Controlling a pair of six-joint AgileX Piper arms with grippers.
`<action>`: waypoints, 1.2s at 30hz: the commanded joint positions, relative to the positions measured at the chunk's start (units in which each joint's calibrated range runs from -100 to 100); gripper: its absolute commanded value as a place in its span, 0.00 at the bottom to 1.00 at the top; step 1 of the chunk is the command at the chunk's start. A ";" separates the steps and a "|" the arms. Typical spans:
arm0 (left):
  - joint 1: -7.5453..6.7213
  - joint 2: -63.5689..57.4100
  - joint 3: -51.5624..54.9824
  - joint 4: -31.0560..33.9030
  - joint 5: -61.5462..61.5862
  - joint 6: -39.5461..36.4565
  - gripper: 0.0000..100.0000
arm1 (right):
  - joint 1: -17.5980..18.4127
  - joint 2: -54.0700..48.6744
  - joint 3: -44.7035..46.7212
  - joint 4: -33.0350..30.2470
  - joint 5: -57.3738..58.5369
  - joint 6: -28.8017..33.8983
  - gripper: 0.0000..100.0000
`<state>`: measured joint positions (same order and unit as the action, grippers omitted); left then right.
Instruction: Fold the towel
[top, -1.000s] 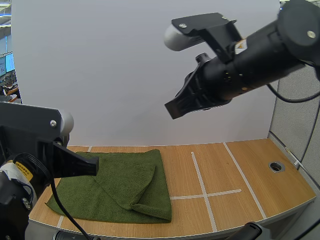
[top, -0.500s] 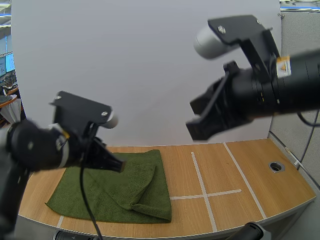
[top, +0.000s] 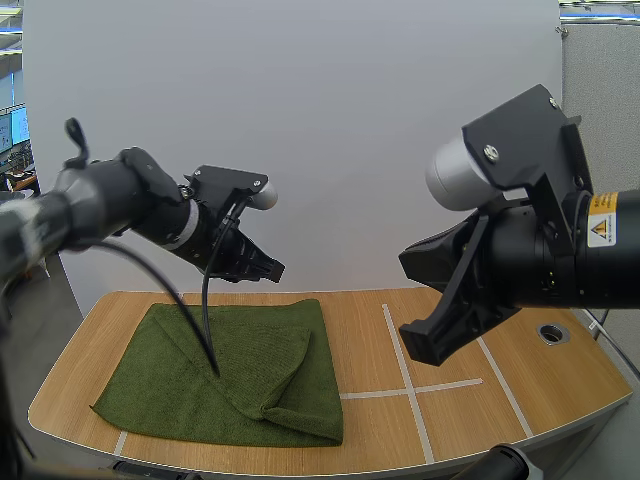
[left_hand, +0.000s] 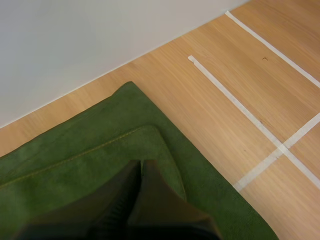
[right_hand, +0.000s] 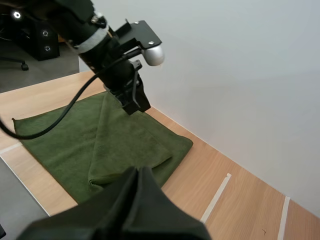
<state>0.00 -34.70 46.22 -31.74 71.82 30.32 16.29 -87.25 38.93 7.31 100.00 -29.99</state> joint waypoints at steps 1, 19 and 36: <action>-4.57 22.47 -11.37 1.41 -2.28 0.75 0.26 | -0.25 -3.35 4.70 -1.87 0.00 0.19 0.00; -12.54 45.59 -22.11 19.24 -13.40 -7.76 0.98 | -0.25 -3.70 6.41 -5.51 0.00 0.19 0.00; -12.90 54.60 -25.20 25.35 -19.38 -11.87 0.98 | -0.25 -3.70 6.41 -6.88 0.00 0.19 0.00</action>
<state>-12.45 17.72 22.42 -6.19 53.74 19.02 16.29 -90.52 45.05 0.82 100.00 -29.99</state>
